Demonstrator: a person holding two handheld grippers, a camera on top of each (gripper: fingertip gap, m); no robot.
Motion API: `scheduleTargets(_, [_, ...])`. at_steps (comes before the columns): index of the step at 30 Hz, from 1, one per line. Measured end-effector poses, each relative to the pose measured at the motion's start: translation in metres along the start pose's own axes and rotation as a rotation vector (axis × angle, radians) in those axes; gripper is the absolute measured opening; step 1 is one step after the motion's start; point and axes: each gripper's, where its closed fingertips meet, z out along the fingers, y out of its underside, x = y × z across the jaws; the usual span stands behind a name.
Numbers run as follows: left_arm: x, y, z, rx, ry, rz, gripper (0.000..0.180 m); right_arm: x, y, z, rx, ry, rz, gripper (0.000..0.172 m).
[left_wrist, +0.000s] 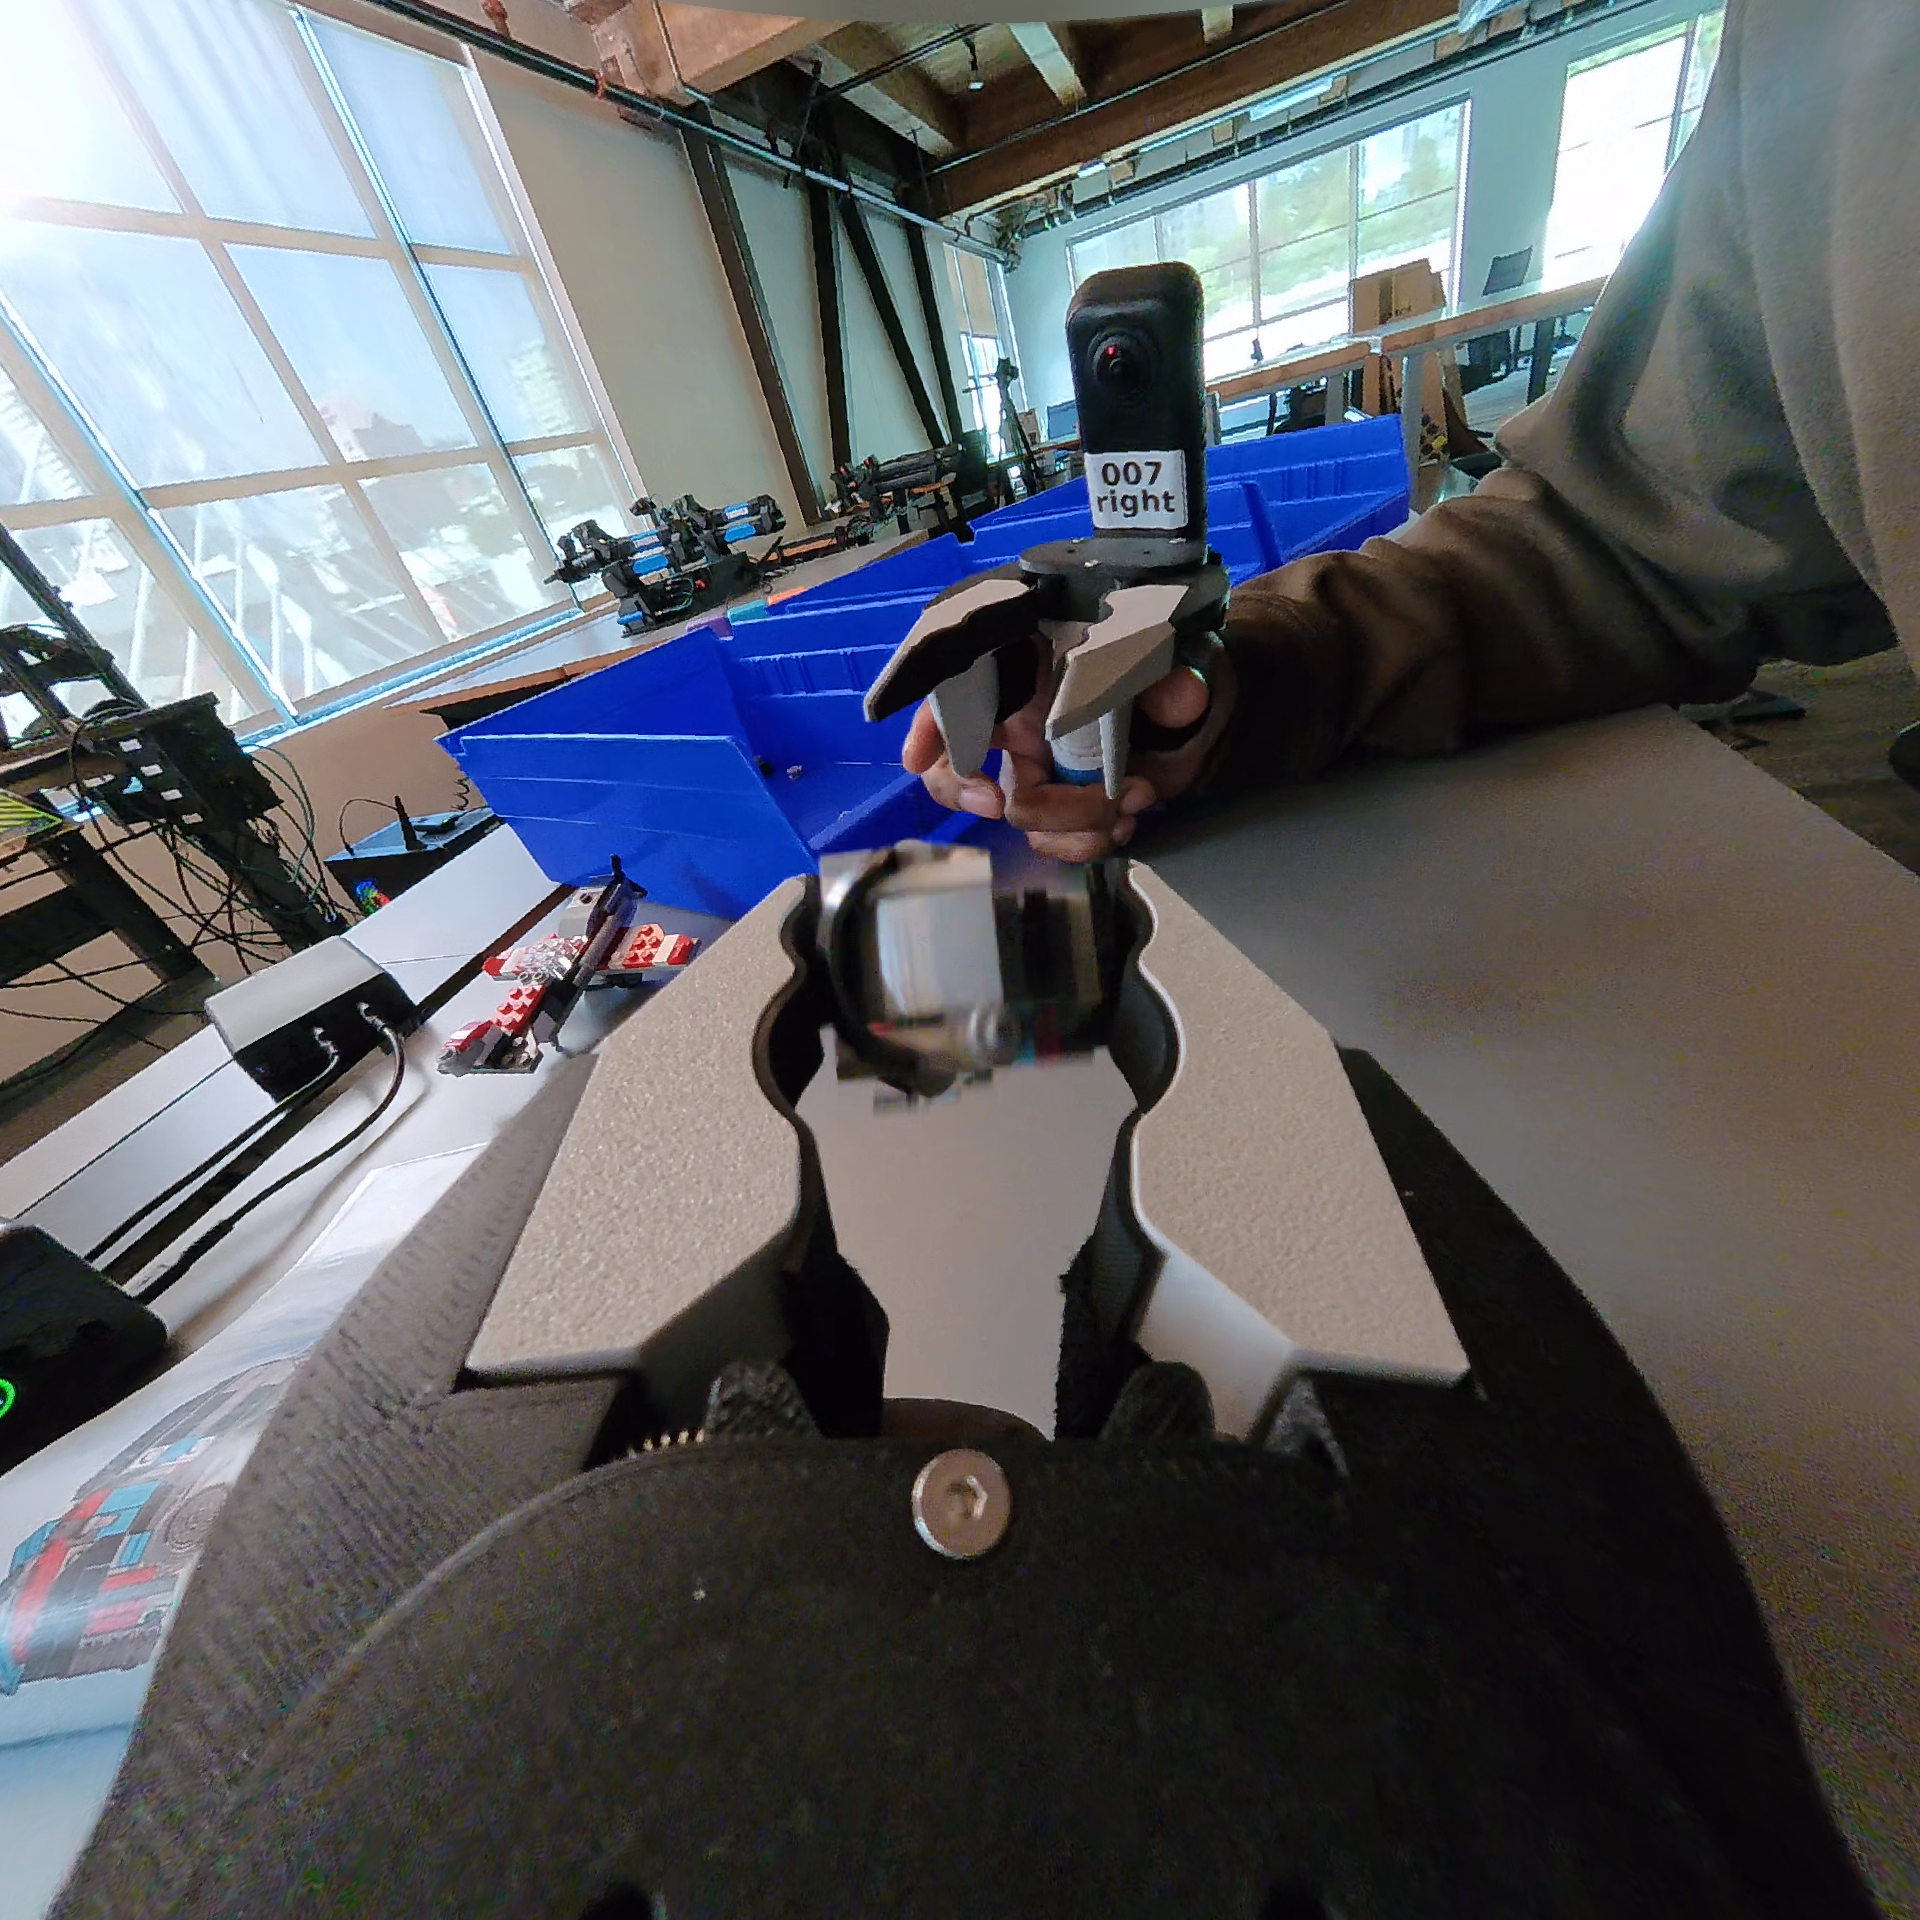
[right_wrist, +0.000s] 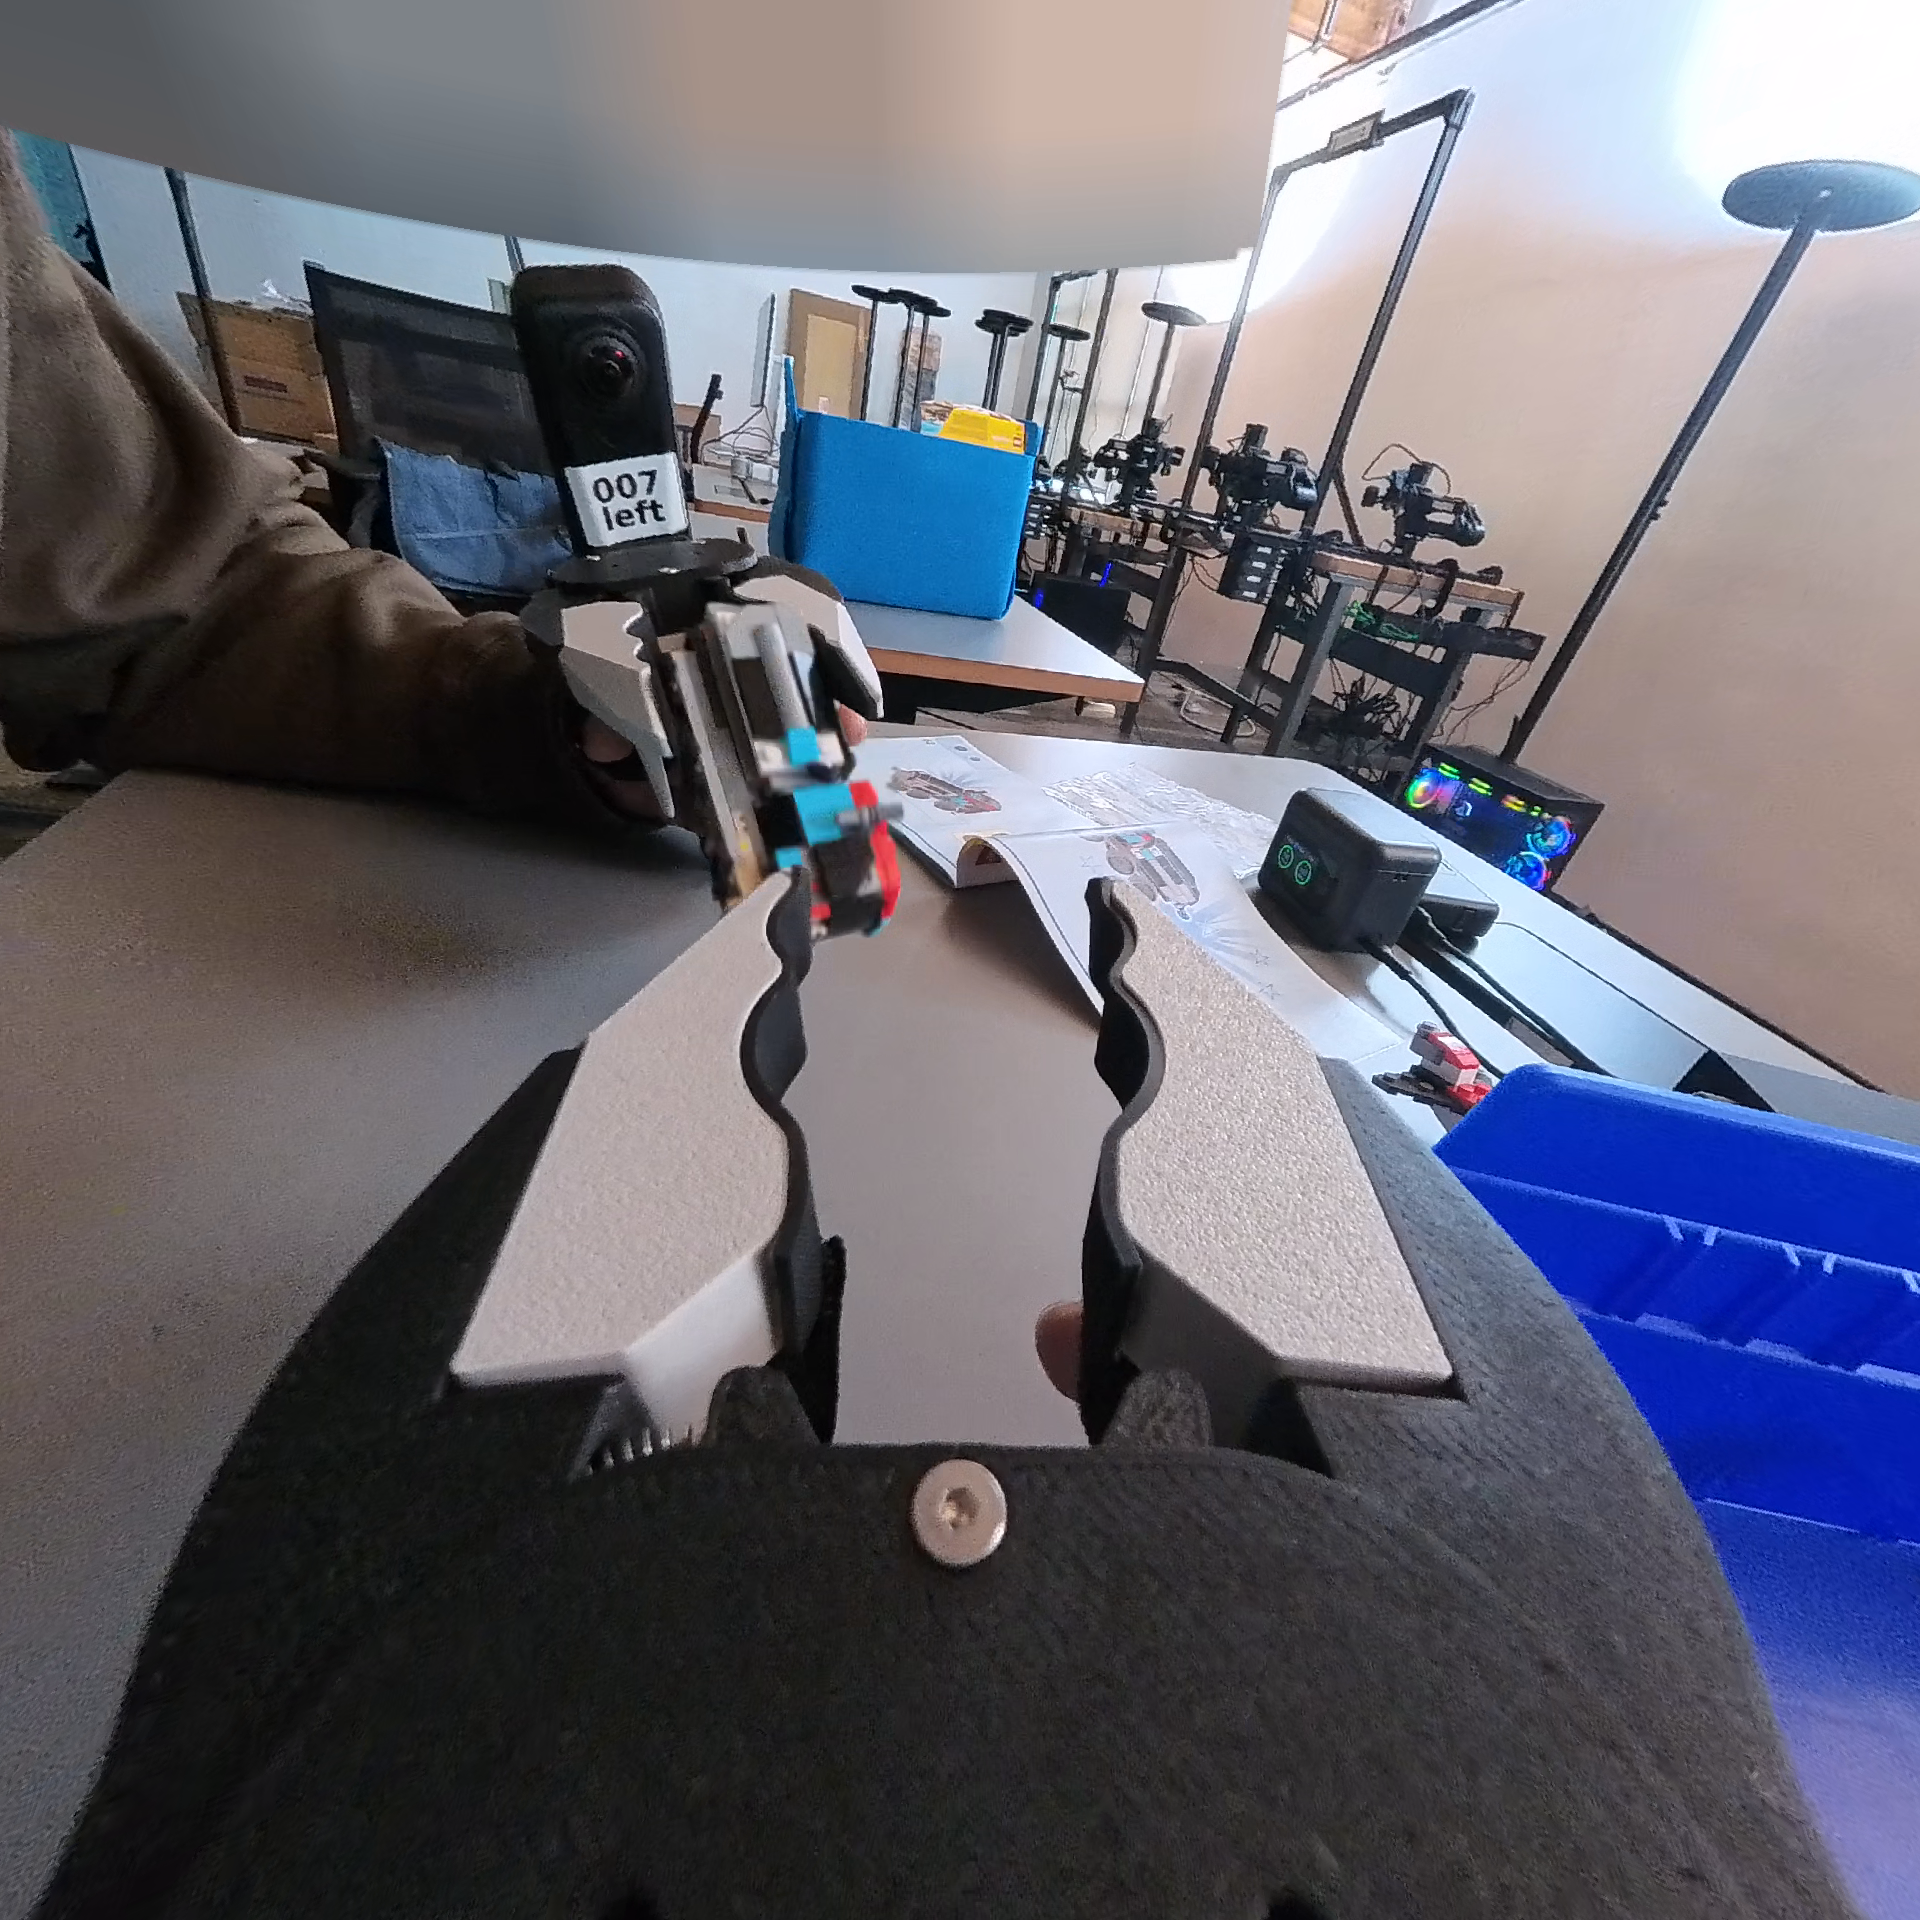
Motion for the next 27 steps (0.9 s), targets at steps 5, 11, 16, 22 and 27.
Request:
scheduleTargets(5, [-0.002, 0.001, 0.000, -0.004, -0.007, -0.005, 0.054, -0.001, 0.001, 0.001, -0.010, -0.004, -0.005, 0.054])
scheduleTargets(11, [-0.001, 0.005, 0.001, -0.030, -0.005, 0.009, 0.054, -0.003, 0.003, 0.003, -0.023, -0.005, -0.017, 0.054])
scheduleTargets(16, [0.008, 0.006, 0.007, -0.046, 0.038, 0.053, 0.054, -0.012, 0.008, 0.013, -0.071, -0.039, -0.001, 0.057])
scheduleTargets(22, [0.032, -0.007, 0.014, 0.002, 0.143, 0.113, 0.054, -0.039, 0.012, 0.029, -0.129, -0.178, 0.121, 0.064])
scheduleTargets(27, [0.057, -0.029, 0.019, 0.077, 0.240, 0.130, 0.054, -0.069, 0.010, 0.033, -0.174, -0.439, 0.507, 0.068])
